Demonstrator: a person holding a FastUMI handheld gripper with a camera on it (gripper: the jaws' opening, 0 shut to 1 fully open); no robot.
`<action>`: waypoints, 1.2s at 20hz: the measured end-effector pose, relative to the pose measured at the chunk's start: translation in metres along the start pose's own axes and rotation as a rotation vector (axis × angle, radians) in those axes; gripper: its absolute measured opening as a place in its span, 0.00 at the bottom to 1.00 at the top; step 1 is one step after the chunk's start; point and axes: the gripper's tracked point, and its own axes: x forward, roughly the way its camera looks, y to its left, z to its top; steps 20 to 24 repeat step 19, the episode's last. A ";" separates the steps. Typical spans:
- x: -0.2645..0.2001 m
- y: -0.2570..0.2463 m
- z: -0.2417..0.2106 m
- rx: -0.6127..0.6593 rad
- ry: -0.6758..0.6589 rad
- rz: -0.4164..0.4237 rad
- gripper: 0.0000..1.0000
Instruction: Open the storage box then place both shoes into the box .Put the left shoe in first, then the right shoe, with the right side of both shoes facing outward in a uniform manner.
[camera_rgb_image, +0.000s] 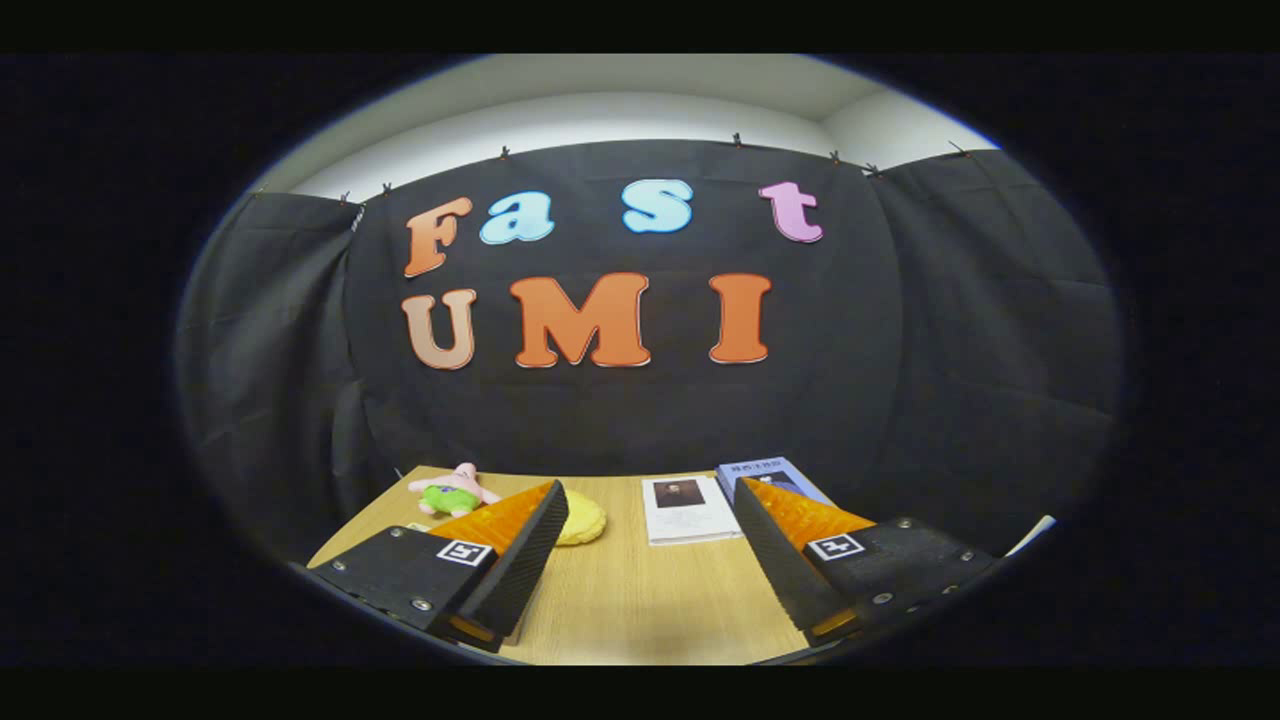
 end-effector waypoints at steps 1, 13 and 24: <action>-0.004 -0.007 0.003 0.002 -0.014 0.000 0.99; -0.004 -0.063 -0.003 0.053 -0.040 -0.035 0.99; 0.001 -0.083 -0.002 0.061 -0.049 -0.062 0.99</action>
